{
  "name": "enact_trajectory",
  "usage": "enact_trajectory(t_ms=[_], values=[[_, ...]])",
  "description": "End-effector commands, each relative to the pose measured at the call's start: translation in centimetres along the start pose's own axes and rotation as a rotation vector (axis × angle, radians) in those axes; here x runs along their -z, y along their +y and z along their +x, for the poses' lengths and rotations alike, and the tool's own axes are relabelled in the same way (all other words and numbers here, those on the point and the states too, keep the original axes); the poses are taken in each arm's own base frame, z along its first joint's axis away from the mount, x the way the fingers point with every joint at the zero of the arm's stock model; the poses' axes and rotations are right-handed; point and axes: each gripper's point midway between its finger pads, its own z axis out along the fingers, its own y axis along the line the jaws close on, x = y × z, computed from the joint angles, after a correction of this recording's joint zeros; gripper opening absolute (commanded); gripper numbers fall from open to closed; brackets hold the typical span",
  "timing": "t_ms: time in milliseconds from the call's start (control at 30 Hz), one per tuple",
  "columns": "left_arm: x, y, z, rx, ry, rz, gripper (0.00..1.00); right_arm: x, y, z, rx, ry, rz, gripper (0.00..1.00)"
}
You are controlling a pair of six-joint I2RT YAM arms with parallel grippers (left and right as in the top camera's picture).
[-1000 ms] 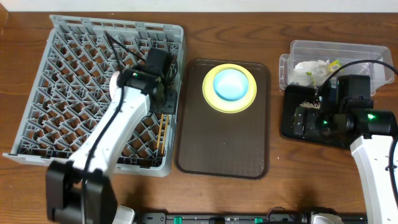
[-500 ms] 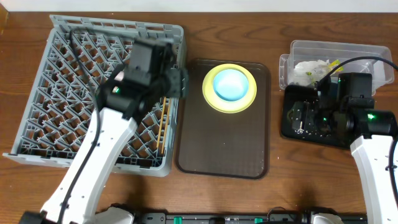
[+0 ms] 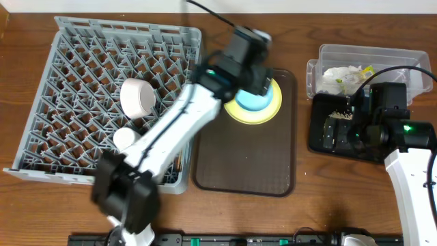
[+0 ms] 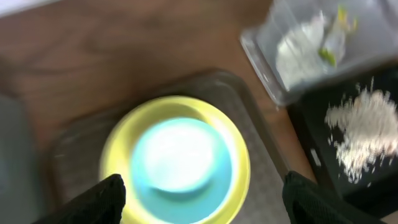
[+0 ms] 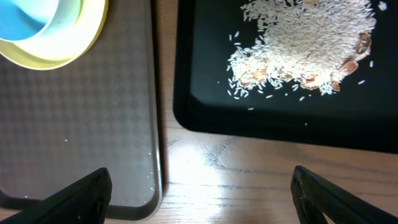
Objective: Sort waste into correct bins and load items into the dishwasher
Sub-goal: 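Reach left gripper to the light-blue bowl on the yellow plate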
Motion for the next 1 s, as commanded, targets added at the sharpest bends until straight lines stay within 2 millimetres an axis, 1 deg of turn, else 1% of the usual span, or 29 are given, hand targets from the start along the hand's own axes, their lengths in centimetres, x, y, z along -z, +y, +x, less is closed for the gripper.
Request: enact_trajectory(t_ms=[0, 100, 167, 200, 233, 300, 433, 500, 533, 600, 667, 700, 767, 867, 967], values=[[-3.9, -2.4, 2.6, -0.065, 0.077, 0.033, 0.81, 0.7, -0.7, -0.6, -0.009, -0.028, 0.027, 0.9], [-6.6, -3.1, 5.0, -0.08, 0.145, 0.036, 0.8, 0.7, -0.7, -0.4, -0.01, -0.022, 0.028, 0.9], [-8.1, -3.2, 6.6, -0.084, 0.187, 0.033, 0.76, 0.7, -0.7, -0.3, -0.01, -0.018, 0.028, 0.9], [-8.7, -3.1, 7.3, -0.085, 0.207, 0.03, 0.71, 0.7, -0.7, -0.3, -0.01, -0.017, 0.028, 0.9], [-9.1, -3.1, 7.9, -0.087, 0.225, 0.028, 0.67, 0.7, -0.7, -0.3, -0.01, -0.015, 0.028, 0.91], [-10.0, -2.9, 9.4, -0.087, 0.268, 0.021, 0.63, 0.7, -0.7, -0.2, -0.01, -0.013, 0.029, 0.9], [-10.8, -2.1, 11.5, -0.088, 0.337, -0.009, 0.55, 0.7, -0.7, -0.2, -0.01, -0.014, 0.028, 0.9], [-10.8, -1.4, 12.1, -0.093, 0.358, -0.047, 0.47, 0.7, -0.7, -0.2, -0.01, -0.013, 0.028, 0.9], [-10.8, -1.1, 12.3, -0.097, 0.366, -0.063, 0.39, 0.7, -0.7, -0.1, -0.011, -0.01, 0.028, 0.9], [-10.7, -1.0, 12.5, -0.098, 0.376, -0.069, 0.28, 0.7, -0.7, -0.1, -0.012, -0.006, 0.029, 0.89], [-10.5, -1.0, 12.9, -0.098, 0.39, -0.07, 0.14, 0.7, -0.8, -0.1, -0.011, -0.007, 0.029, 0.89], [-10.5, -1.0, 13.0, -0.098, 0.395, -0.071, 0.11, 0.7, -0.7, -0.1, -0.011, -0.007, 0.029, 0.89], [-10.1, -1.1, 14.0, -0.099, 0.437, -0.076, 0.06, 0.7, -0.8, -0.1, -0.011, -0.007, 0.029, 0.89], [-9.3, -1.6, 15.5, -0.114, 0.499, -0.08, 0.06, 0.7, -0.7, -0.1, -0.011, -0.007, 0.029, 0.89], [-8.4, -2.5, 16.2, -0.134, 0.533, -0.076, 0.06, 0.7, -0.8, -0.1, -0.011, -0.008, 0.029, 0.89]])
